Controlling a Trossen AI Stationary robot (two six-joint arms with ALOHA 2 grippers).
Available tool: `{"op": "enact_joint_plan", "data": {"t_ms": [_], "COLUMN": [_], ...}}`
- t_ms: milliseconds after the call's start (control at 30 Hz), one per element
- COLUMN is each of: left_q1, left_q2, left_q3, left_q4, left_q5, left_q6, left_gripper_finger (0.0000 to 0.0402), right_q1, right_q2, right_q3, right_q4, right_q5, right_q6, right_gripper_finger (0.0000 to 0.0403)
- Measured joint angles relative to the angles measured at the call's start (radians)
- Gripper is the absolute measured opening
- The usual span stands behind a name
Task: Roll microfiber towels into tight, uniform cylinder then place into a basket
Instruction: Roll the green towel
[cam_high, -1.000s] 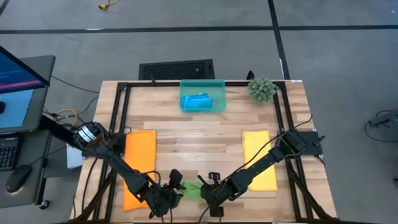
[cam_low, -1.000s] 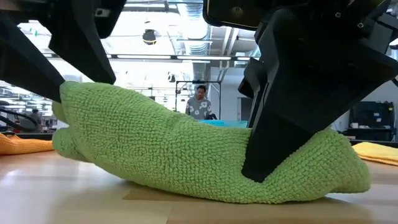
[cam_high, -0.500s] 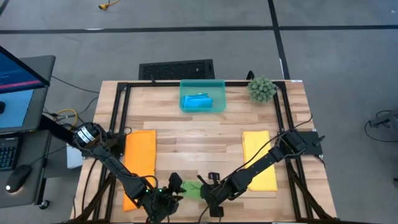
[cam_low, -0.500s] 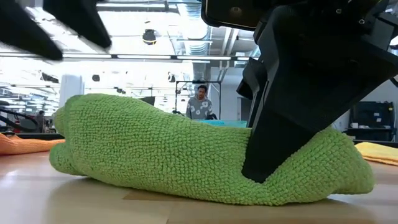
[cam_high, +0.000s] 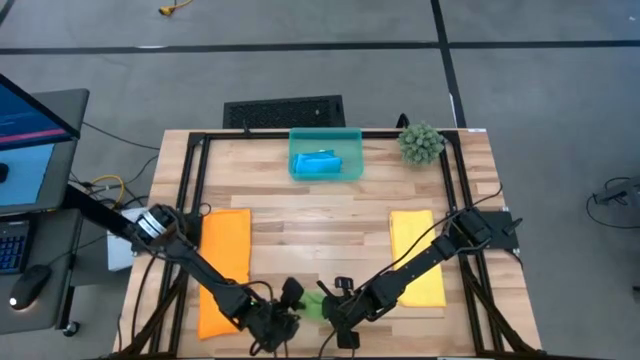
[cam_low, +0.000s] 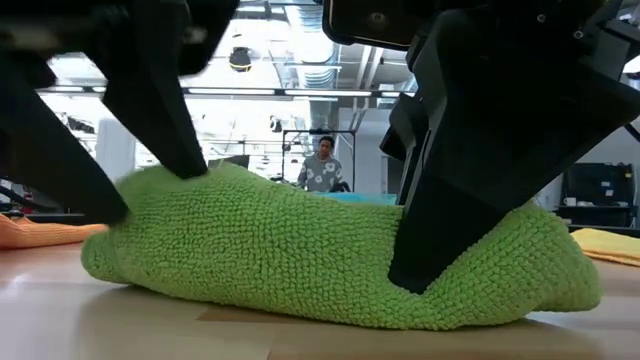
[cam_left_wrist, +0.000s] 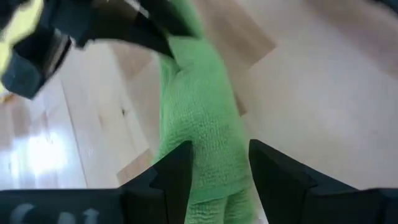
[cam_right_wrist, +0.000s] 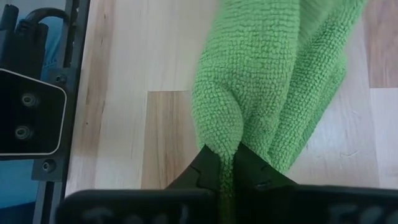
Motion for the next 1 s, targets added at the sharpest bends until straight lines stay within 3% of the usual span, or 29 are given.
{"op": "enact_joint_plan", "data": {"t_ms": [167,333,400,767,1000], "left_q1": [0.035,0.071,0.083,0.116,0.117], "left_q2": [0.001,0.015,0.024,0.042,0.043], "left_q3": [0.001,0.001,0.002,0.004,0.003], "left_q4": [-0.012,-0.019,-0.028,-0.027,-0.026], "left_q5": [0.012,0.193,0.221,0.287,0.294], "left_q6": [-0.03,-0.049,-0.065,-0.15,-0.201], "left_gripper_finger": [0.0152,0.0152,0.0152,0.015,0.0104], "right_q1": [0.0,0.0,0.0,-0.002,-0.013], "right_q2": [0.0,0.0,0.0,0.0,0.0], "right_q3": [0.0,0.0,0.0,0.0,0.0], "right_q4": [0.002,0.002,0.008,0.006,0.01], "right_q5": [0.0,-0.002,-0.005,-0.023,-0.074], "right_q6": [0.0,0.0,0.0,0.002,0.002], "right_gripper_finger": [0.0029,0.0035,0.0032,0.0035,0.0051]}}
